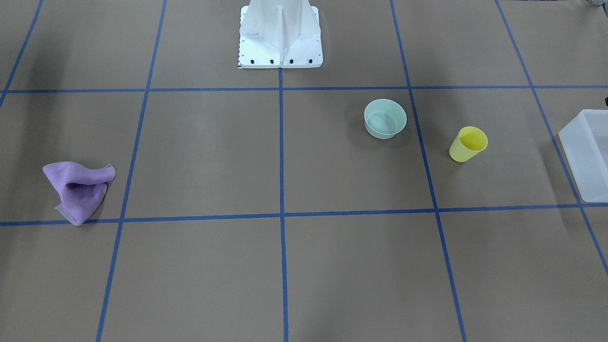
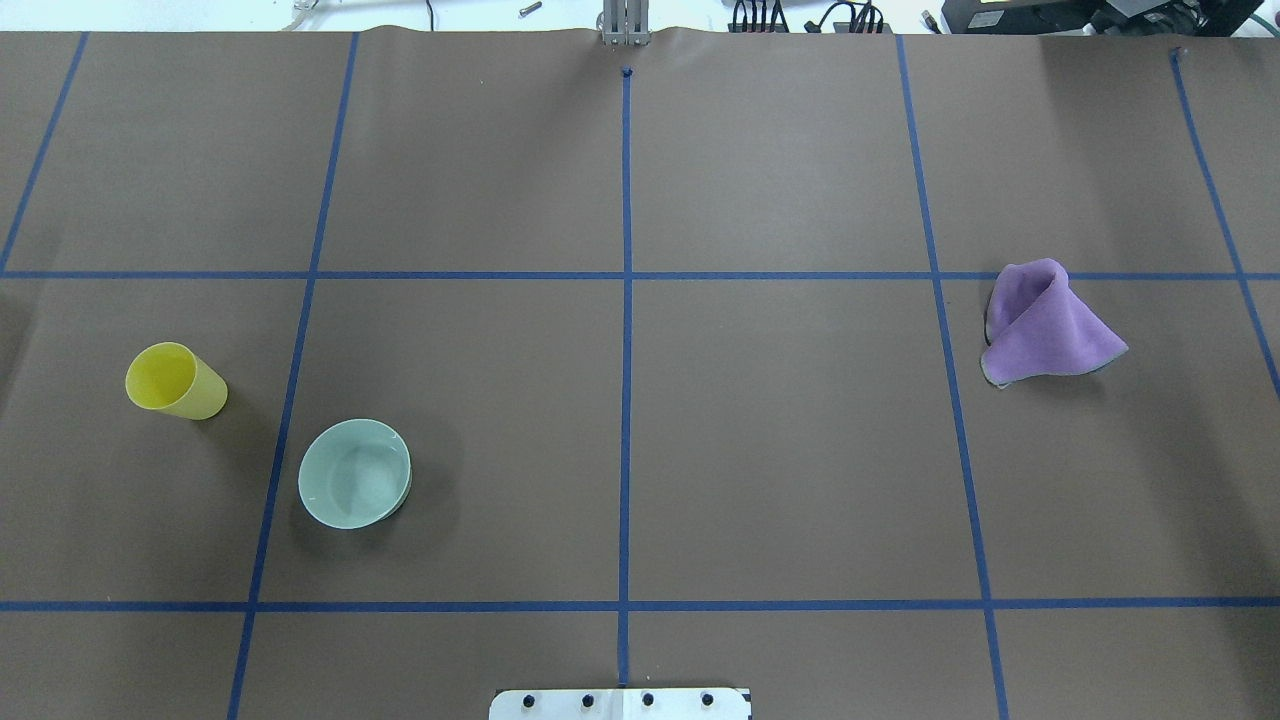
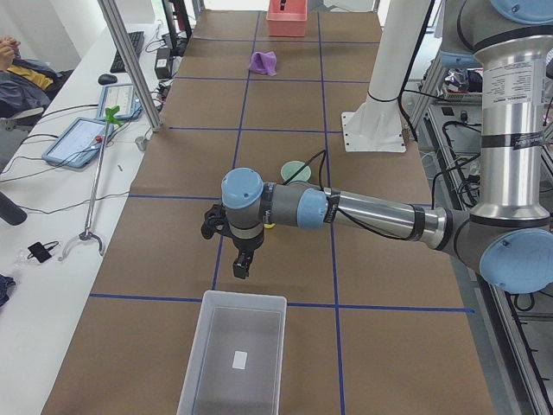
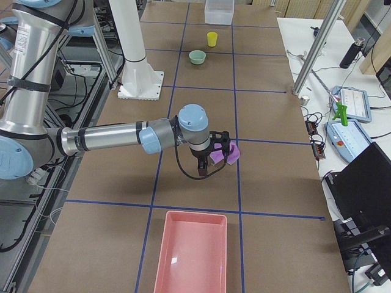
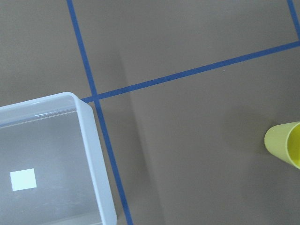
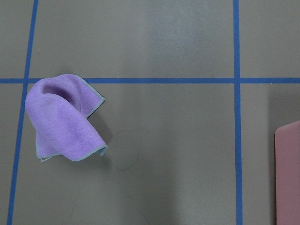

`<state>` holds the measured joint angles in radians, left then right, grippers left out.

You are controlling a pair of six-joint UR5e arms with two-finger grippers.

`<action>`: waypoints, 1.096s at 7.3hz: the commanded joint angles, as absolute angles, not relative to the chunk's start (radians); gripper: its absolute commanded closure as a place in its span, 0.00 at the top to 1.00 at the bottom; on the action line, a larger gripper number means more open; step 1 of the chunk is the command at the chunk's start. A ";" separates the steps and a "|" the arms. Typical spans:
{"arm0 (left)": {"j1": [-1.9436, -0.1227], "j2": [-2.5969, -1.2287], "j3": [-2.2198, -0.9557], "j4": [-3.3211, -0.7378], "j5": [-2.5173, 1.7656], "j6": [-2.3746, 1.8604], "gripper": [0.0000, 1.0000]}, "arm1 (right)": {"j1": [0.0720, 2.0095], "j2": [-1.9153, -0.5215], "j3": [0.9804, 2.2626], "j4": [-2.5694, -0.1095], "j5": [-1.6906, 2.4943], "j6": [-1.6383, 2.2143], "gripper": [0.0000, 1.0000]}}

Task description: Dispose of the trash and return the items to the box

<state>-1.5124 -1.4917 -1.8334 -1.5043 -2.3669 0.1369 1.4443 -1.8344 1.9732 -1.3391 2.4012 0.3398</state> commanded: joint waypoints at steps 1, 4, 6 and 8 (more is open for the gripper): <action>-1.513 -1.477 -1.833 -1.604 -2.367 0.109 0.98 | 1.443 -1.845 1.974 -1.338 2.402 0.337 1.00; -1.514 -1.457 -1.830 -1.626 -2.367 0.058 0.98 | 1.442 -1.845 1.971 -1.338 2.401 0.337 1.00; -1.513 -1.460 -1.833 -1.626 -2.370 -0.032 0.98 | 1.442 -1.844 1.970 -1.338 2.401 0.339 1.00; -1.506 -1.459 -1.819 -1.672 -2.367 -0.040 0.98 | 1.442 -1.844 1.970 -1.338 2.402 0.339 1.00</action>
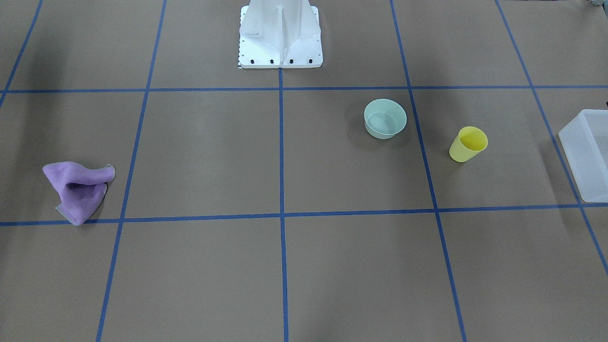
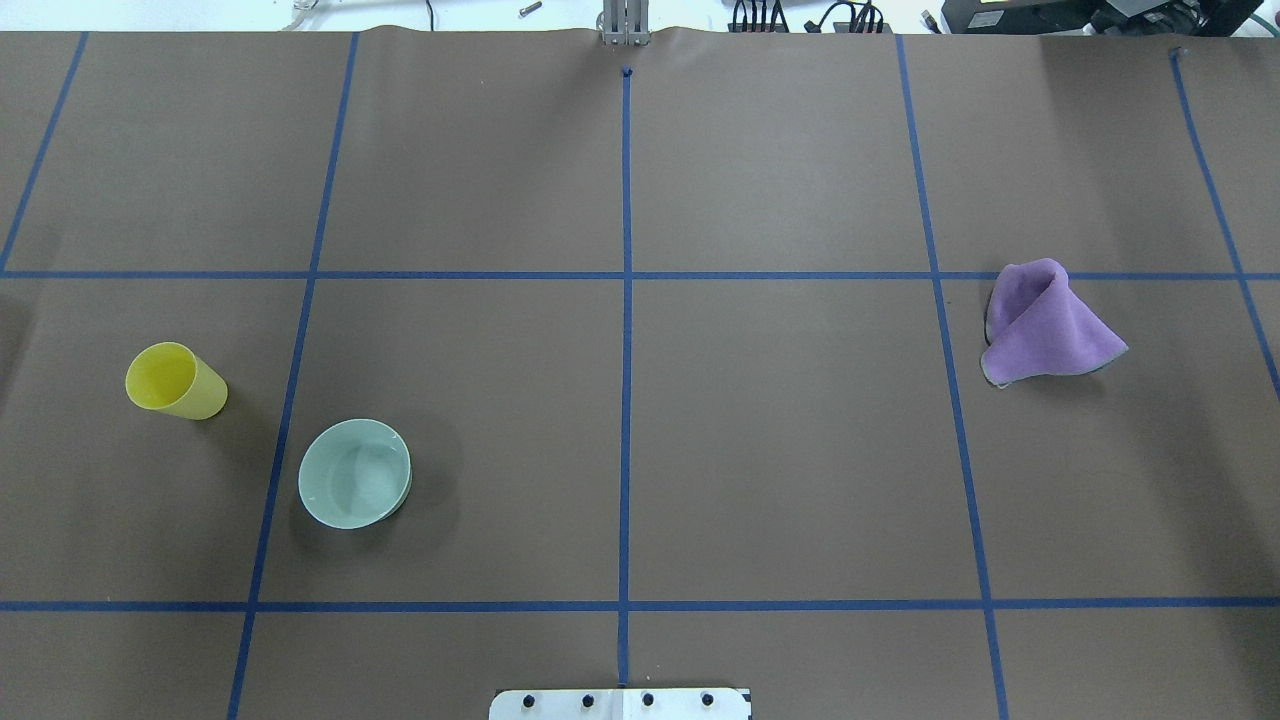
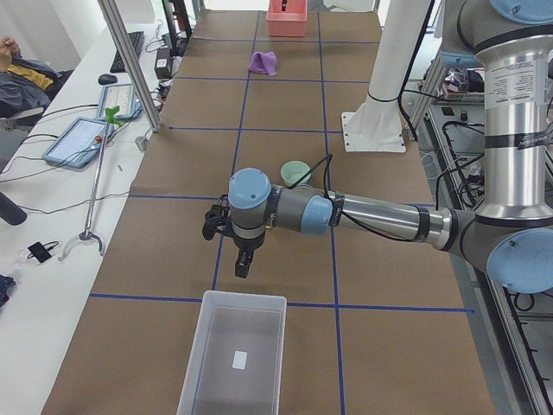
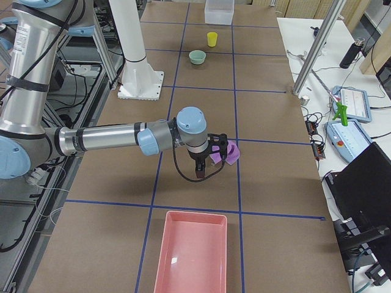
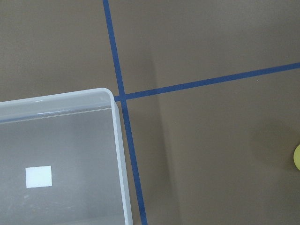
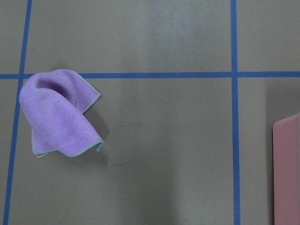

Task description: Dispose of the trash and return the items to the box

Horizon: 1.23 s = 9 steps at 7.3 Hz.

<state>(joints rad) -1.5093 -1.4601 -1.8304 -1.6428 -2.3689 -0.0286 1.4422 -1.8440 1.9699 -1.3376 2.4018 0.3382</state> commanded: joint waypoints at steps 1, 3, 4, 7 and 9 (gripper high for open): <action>-1.506 -1.459 -1.821 -1.681 -2.365 -0.052 0.98 | 1.442 -1.844 1.971 -1.336 2.407 0.341 1.00; -1.400 -1.468 -1.827 -1.739 -2.362 -0.269 0.98 | 1.442 -1.842 1.973 -1.330 2.410 0.341 1.00; -1.387 -1.468 -1.825 -1.779 -2.341 -0.322 0.98 | 1.442 -1.842 1.973 -1.328 2.410 0.341 1.00; -1.305 -1.489 -1.819 -1.775 -2.272 -0.347 0.98 | 1.437 -1.841 1.970 -1.328 2.411 0.342 1.00; -1.156 -1.509 -1.812 -1.843 -2.261 -0.616 0.98 | 1.431 -1.842 1.970 -1.328 2.411 0.350 1.00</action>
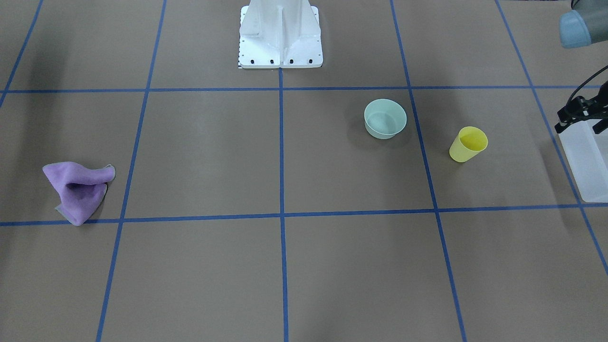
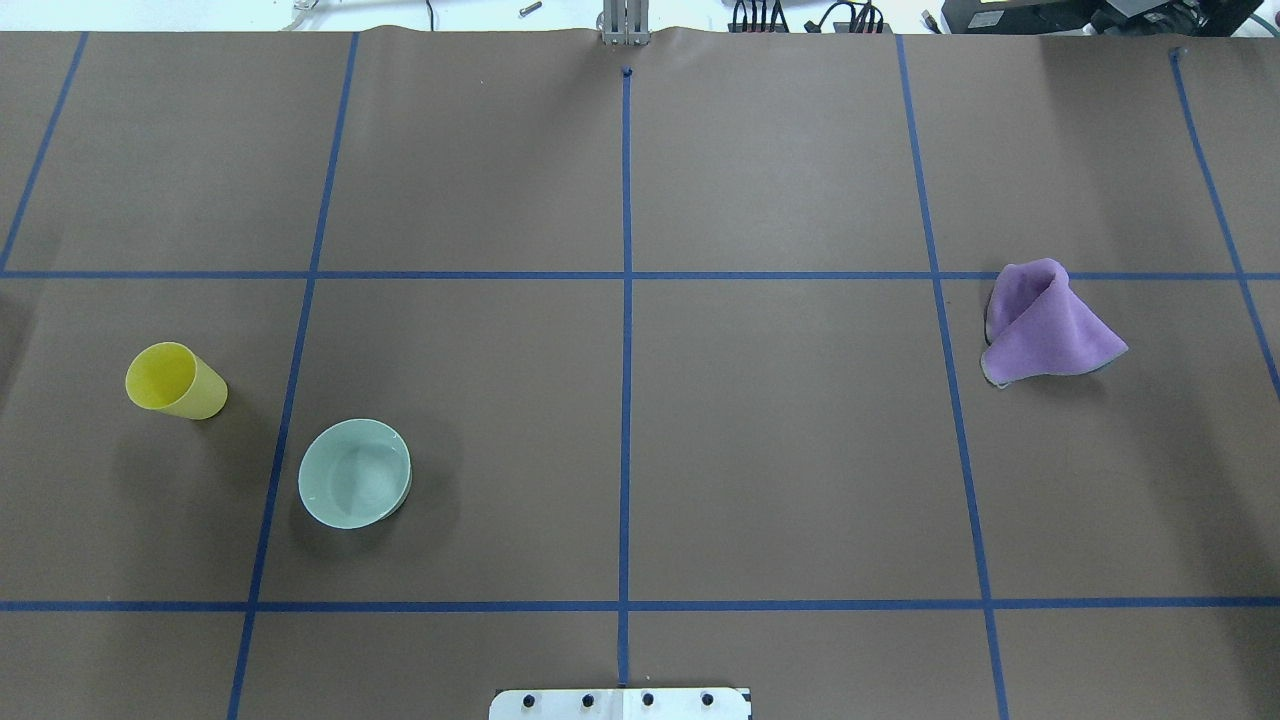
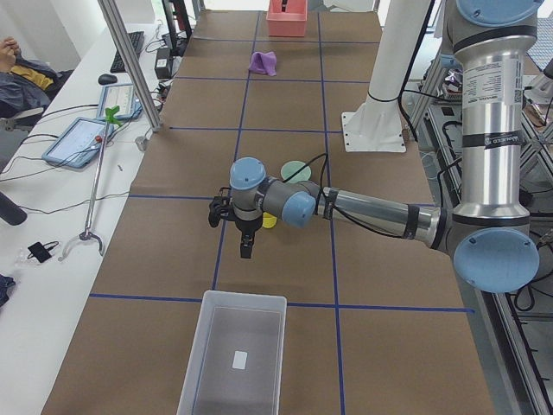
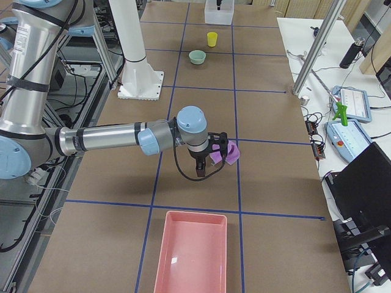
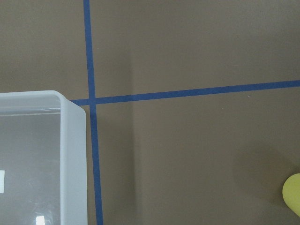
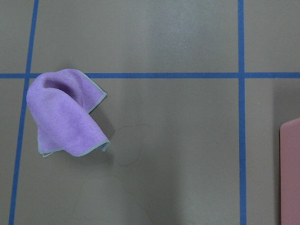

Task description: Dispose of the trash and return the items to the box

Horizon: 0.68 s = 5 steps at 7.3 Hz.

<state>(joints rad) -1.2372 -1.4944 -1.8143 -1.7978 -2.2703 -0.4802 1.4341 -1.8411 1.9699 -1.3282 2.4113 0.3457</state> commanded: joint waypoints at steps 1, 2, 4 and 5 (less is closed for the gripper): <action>-1.125 -1.512 -1.812 -1.874 -2.258 -0.667 0.98 | 1.430 -1.841 1.970 -1.328 2.410 0.351 1.00; -1.102 -1.525 -1.810 -1.903 -2.253 -0.707 0.97 | 1.427 -1.841 1.965 -1.327 2.411 0.353 1.00; -1.076 -1.542 -1.781 -1.974 -2.252 -0.712 0.97 | 1.416 -1.841 1.965 -1.327 2.410 0.354 1.00; -1.043 -1.566 -1.772 -1.982 -2.250 -0.732 0.97 | 1.413 -1.841 1.965 -1.327 2.410 0.354 1.00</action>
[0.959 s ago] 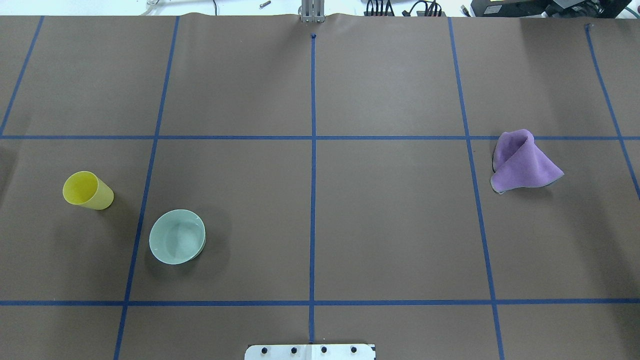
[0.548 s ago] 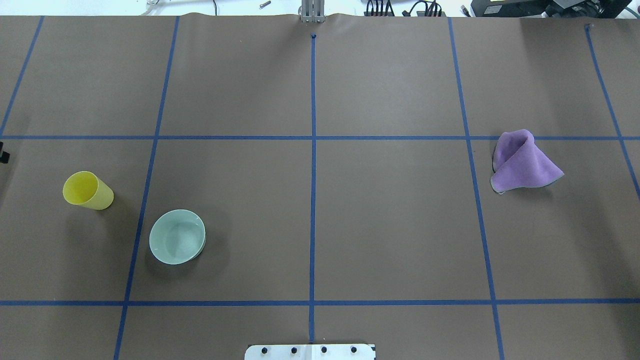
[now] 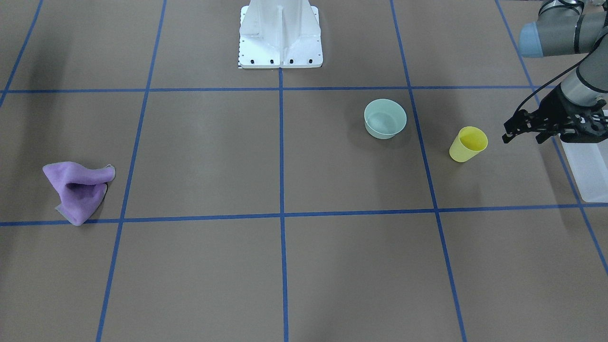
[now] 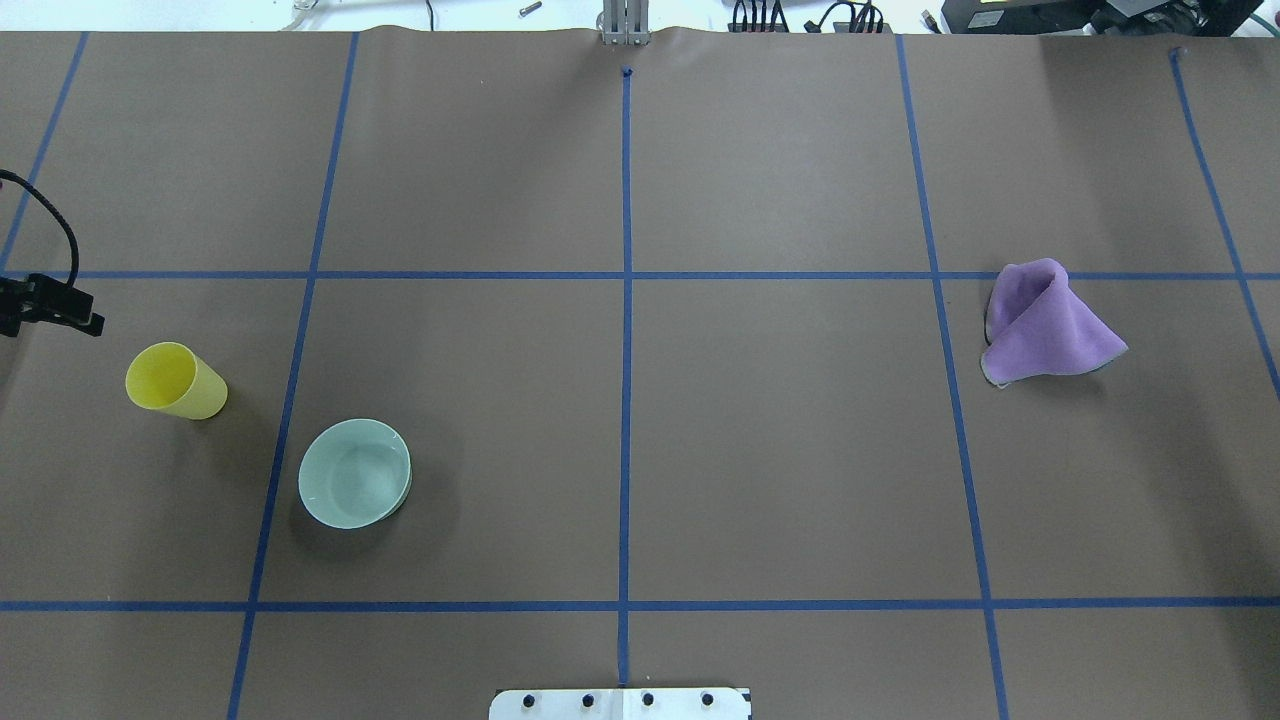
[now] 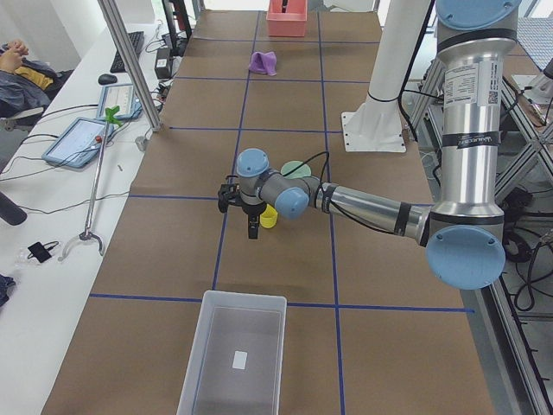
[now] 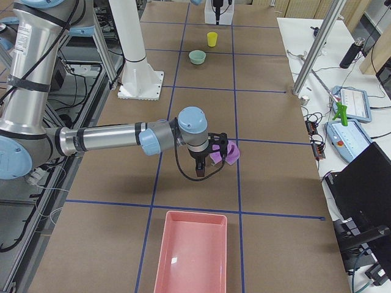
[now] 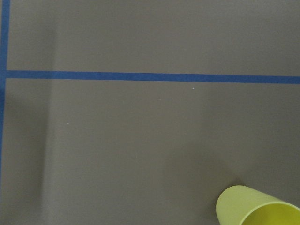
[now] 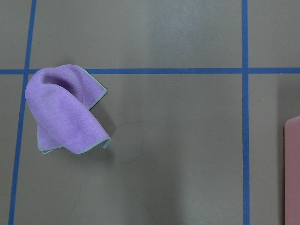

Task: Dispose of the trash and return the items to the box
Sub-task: 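Reach the left gripper down to the yellow cup and grasp it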

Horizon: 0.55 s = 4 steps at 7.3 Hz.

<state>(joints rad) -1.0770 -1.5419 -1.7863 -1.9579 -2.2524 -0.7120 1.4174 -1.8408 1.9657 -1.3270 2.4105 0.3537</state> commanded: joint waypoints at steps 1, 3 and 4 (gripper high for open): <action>-1.023 -1.560 -1.773 -1.982 -2.250 -0.753 0.98 | 1.411 -1.841 1.965 -1.327 2.407 0.354 1.00; -1.003 -1.545 -1.766 -1.985 -2.250 -0.759 0.98 | 1.407 -1.841 1.959 -1.328 2.404 0.354 1.00; -1.002 -1.545 -1.766 -1.986 -2.250 -0.761 0.98 | 1.404 -1.841 1.959 -1.327 2.405 0.354 1.00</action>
